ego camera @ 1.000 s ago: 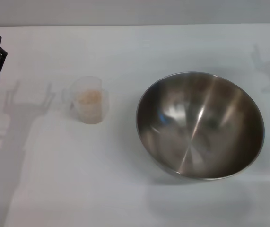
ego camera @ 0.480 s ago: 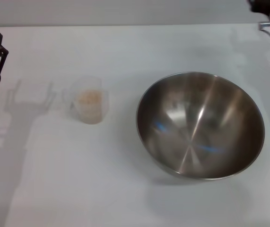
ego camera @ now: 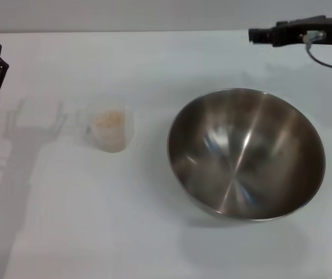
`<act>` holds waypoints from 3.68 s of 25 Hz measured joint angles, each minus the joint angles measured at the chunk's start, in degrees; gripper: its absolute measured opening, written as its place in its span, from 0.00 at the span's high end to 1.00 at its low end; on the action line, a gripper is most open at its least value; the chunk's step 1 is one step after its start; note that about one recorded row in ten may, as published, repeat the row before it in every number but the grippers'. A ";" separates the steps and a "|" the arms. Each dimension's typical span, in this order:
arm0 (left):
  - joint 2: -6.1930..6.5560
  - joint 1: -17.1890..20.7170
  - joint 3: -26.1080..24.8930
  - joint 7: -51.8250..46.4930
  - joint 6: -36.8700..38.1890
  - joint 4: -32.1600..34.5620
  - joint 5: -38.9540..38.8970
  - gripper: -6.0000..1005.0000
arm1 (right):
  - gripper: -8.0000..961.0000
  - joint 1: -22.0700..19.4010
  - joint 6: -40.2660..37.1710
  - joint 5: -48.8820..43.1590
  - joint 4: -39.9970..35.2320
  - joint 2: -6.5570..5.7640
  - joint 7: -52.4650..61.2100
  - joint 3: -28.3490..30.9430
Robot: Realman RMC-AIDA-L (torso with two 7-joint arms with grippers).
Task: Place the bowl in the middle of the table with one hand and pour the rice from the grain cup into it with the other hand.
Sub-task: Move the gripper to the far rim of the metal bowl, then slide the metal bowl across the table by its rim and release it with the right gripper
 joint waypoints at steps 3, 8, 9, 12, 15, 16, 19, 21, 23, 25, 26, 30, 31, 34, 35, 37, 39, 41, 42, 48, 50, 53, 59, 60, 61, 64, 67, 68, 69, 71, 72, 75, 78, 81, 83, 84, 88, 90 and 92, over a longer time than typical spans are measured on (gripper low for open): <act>0.03 -0.06 -0.24 0.00 0.00 0.06 -0.02 0.14 | 0.31 3.48 15.53 -0.17 -2.34 -0.94 -1.77 5.94; 0.07 -0.13 -0.41 -0.01 0.00 0.09 -0.02 0.14 | 0.31 8.65 30.96 -1.18 -1.14 -3.47 -3.48 11.31; 0.07 -0.13 -0.41 -0.01 0.00 0.09 -0.02 0.14 | 0.31 9.47 32.68 -1.74 -0.57 -3.92 -3.94 11.88; 0.11 -0.23 -0.43 -0.01 0.01 0.09 -0.01 0.14 | 0.31 11.48 36.22 -4.98 1.34 -4.75 -5.32 12.67; 0.18 -0.25 -0.43 -0.01 0.02 0.09 -0.01 0.14 | 0.31 12.77 38.04 -7.38 3.52 -5.07 -6.69 12.40; 0.18 -0.26 -0.43 -0.01 0.01 0.09 -0.01 0.14 | 0.31 13.17 38.41 -8.01 4.33 -5.08 -7.19 12.23; 0.18 -0.27 -0.43 -0.01 0.02 0.09 -0.01 0.14 | 0.32 13.87 38.83 -9.07 6.13 -4.86 -8.13 11.92; 0.18 -0.27 -0.44 -0.01 0.05 0.06 -0.01 0.14 | 0.32 14.03 38.78 -9.38 6.93 -4.74 -8.40 11.44; 0.18 -0.27 -0.43 -0.01 0.06 0.05 -0.01 0.14 | 0.33 14.21 38.57 -9.63 8.16 -4.53 -8.78 10.70; 0.18 -0.27 -0.43 -0.01 0.12 0.02 -0.01 0.14 | 0.33 14.43 38.46 -9.85 9.32 -4.24 -9.39 10.38; 0.18 -0.27 -0.43 -0.01 0.13 0.03 -0.01 0.14 | 0.33 14.62 38.36 -10.13 9.93 -4.02 -9.77 10.35; 0.18 -0.27 -0.43 -0.01 0.22 0.04 -0.02 0.14 | 0.34 15.35 38.10 -12.79 11.85 -3.00 -11.56 10.35; 0.18 -0.27 -0.43 -0.01 0.24 0.02 -0.02 0.14 | 0.34 15.47 38.04 -13.77 12.12 -2.65 -11.88 10.37; 0.18 -0.21 -0.44 -0.01 0.29 -0.09 -0.02 0.14 | 0.35 15.61 37.41 -16.08 12.36 -1.98 -12.35 10.45; 0.17 -0.20 -0.44 -0.01 0.29 -0.08 -0.02 0.14 | 0.35 15.63 37.18 -16.53 12.38 -1.87 -12.57 10.44; 0.14 -0.22 -0.44 -0.01 0.29 0.01 -0.01 0.14 | 0.40 15.63 36.92 -17.04 12.39 -1.72 -13.13 10.38; 0.12 -0.22 -0.43 -0.01 0.29 0.08 -0.01 0.14 | 0.48 15.59 36.80 -17.12 12.40 -1.65 -13.65 10.38; 0.11 -0.15 -0.43 -0.01 0.29 0.08 -0.01 0.14 | 0.56 15.55 36.73 -17.12 12.40 -1.57 -13.84 10.38; 0.13 -0.07 -0.43 -0.01 0.30 0.04 -0.01 0.14 | 0.60 15.56 36.72 -17.12 12.40 -1.51 -13.93 10.38; 0.18 0.02 -0.43 -0.01 0.90 0.09 -0.02 0.14 | 0.86 15.77 36.59 -17.65 12.37 -1.18 -14.03 9.82; 0.18 0.03 -0.43 -0.01 0.99 0.09 -0.03 0.14 | 0.89 15.77 36.57 -17.69 12.14 -1.07 -14.04 9.75; 0.18 -0.01 -0.43 -0.01 1.27 0.09 -0.09 0.14 | 0.93 15.46 36.56 -17.67 10.20 -0.81 -14.05 10.57; 0.18 0.04 -0.43 -0.01 1.64 0.09 -0.11 0.14 | 0.93 15.21 36.55 -15.50 4.78 -0.32 -14.11 15.86; 0.18 0.05 -0.43 -0.01 1.81 0.09 -0.11 0.14 | 0.93 15.30 36.56 -14.64 4.46 -0.31 -14.12 16.53; 0.18 0.08 -0.43 -0.01 2.09 0.09 -0.11 0.14 | 0.93 15.37 36.55 -13.99 4.29 -0.31 -14.10 16.82; 0.18 0.19 -0.43 -0.01 2.80 0.09 -0.11 0.14 | 0.95 15.45 36.39 -12.82 3.87 -0.05 -14.10 17.01; 0.18 0.29 -0.42 -0.01 3.18 0.09 -0.10 0.14 | 0.97 15.25 35.39 -11.11 3.83 0.23 -14.22 16.63; 0.18 0.34 -0.39 -0.01 3.38 0.09 -0.10 0.14 | 0.97 15.15 35.02 -10.33 3.93 0.23 -14.25 16.50; 0.18 0.41 -0.35 -0.01 3.56 0.09 -0.10 0.14 | 0.97 15.05 34.73 -9.58 3.96 0.23 -14.32 16.54; 0.18 0.54 -0.30 -0.01 3.78 0.09 -0.10 0.14 | 0.97 14.87 34.11 -8.33 3.95 0.23 -14.41 16.82; 0.18 0.58 -0.29 -0.01 3.82 0.08 -0.10 0.14 | 0.97 14.75 33.81 -7.67 3.89 0.23 -14.50 16.96; 0.18 0.64 -0.25 -0.01 3.98 0.04 -0.10 0.14 | 0.97 14.56 33.30 -6.83 3.90 0.22 -14.79 17.02; 0.18 0.63 -0.19 -0.01 4.11 -0.02 -0.10 0.14 | 0.96 14.53 32.20 -6.63 4.94 0.22 -15.05 16.92; 0.18 0.61 -0.24 -0.01 4.21 -0.02 -0.10 0.14 | 0.96 14.59 30.50 -6.29 7.02 0.22 -15.57 16.63; 0.18 0.57 -0.25 -0.01 4.23 -0.02 -0.10 0.14 | 0.96 14.78 29.64 -6.02 8.51 0.22 -15.98 16.62; 0.18 0.54 -0.25 -0.01 4.23 -0.03 -0.10 0.14 | 0.96 15.01 28.94 -5.63 9.88 0.22 -16.35 16.56; 0.13 0.34 -0.23 -0.01 4.23 -0.03 -0.10 0.14 | 0.95 15.43 27.82 -5.41 11.99 0.19 -16.50 16.40; 0.11 0.22 -0.23 -0.01 4.23 0.00 -0.10 0.14 | 0.95 15.77 27.30 -5.44 13.24 0.15 -16.52 16.36; 0.09 0.14 -0.28 -0.01 4.23 0.00 -0.10 0.14 | 0.95 16.13 27.12 -5.77 14.39 0.11 -16.52 16.36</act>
